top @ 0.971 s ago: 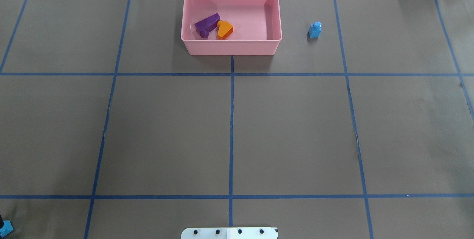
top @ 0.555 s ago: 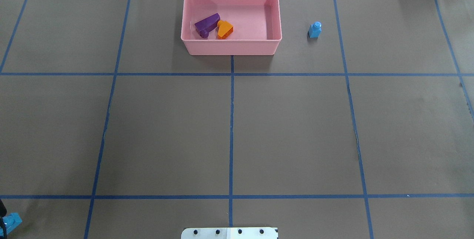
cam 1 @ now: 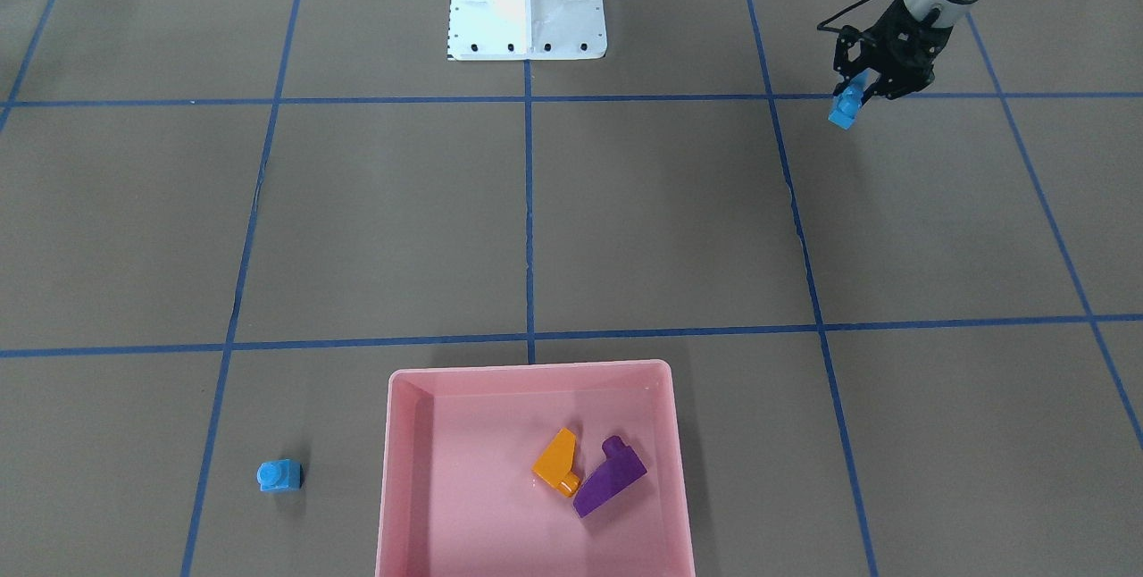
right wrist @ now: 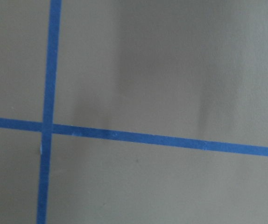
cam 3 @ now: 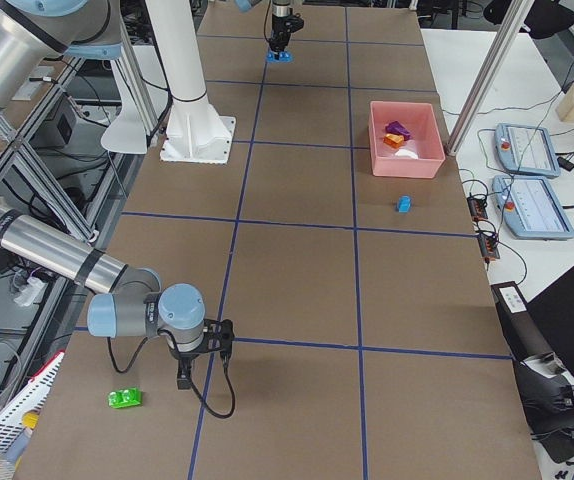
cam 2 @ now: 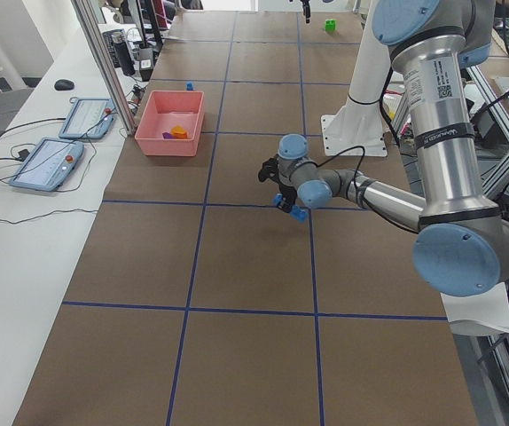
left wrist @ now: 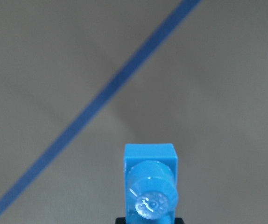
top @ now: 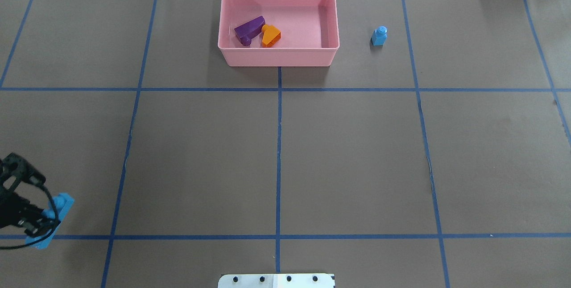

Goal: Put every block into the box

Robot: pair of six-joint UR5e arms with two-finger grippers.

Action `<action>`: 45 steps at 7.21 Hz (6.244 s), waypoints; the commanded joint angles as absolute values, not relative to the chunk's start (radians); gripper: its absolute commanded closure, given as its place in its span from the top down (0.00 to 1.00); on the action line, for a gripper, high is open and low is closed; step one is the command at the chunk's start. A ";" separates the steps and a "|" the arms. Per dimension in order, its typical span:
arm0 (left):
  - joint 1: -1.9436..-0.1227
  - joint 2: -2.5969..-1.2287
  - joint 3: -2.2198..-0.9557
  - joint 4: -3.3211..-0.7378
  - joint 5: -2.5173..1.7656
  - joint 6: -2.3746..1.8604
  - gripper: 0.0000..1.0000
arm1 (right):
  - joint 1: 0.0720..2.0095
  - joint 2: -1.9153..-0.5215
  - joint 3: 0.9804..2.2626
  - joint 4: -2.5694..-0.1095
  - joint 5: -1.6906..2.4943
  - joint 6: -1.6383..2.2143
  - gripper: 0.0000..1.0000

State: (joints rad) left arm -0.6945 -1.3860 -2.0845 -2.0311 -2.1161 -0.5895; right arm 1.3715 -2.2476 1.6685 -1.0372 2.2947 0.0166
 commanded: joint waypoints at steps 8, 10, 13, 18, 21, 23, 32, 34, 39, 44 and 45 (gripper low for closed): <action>-0.905 -2.540 -1.372 -1.633 -2.116 -0.940 0.00 | 1.378 -2.319 1.385 -0.804 2.361 0.008 0.99; -0.905 -2.574 -1.238 -1.762 -2.114 -0.978 0.00 | 1.378 -2.303 1.378 -0.807 2.385 0.008 0.86; -0.907 -2.626 -1.114 -1.849 -2.063 -0.989 0.00 | 1.378 -2.275 1.376 -0.811 2.416 0.008 0.00; -0.910 -2.709 -0.872 -2.063 -1.985 -1.045 0.11 | 1.379 -2.214 1.529 -0.830 2.520 0.120 0.00; -0.882 -2.707 -0.873 -2.065 -1.945 -1.038 1.00 | 1.382 -1.771 1.586 -1.159 2.621 0.337 0.00; -0.893 -2.701 -0.928 -2.046 -1.951 -1.040 1.00 | 1.355 -1.300 1.554 -1.593 2.612 0.421 0.00; -1.091 -1.867 -1.724 -1.939 -2.164 -0.678 1.00 | 0.881 -0.319 0.651 -1.034 2.024 1.284 0.19; -1.091 -1.801 -1.773 -1.939 -2.164 -0.667 1.00 | 0.871 -0.322 0.650 -1.028 1.995 1.270 1.00; -1.139 -1.698 -1.909 -1.724 -2.198 -0.516 1.00 | 1.022 -0.567 0.726 -1.071 2.177 0.930 1.00; -1.157 -1.655 -2.020 -1.531 -2.192 -0.411 1.00 | 0.962 -0.650 0.724 -1.062 2.128 0.847 0.99; -1.157 -1.652 -2.025 -1.529 -2.194 -0.411 1.00 | 0.953 -0.658 0.724 -1.060 2.128 0.847 0.91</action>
State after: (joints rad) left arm -1.1564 -1.6572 -2.0171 -1.5321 -2.1924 -0.4119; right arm 0.9681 -0.6450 0.7241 -1.0640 2.1313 0.8491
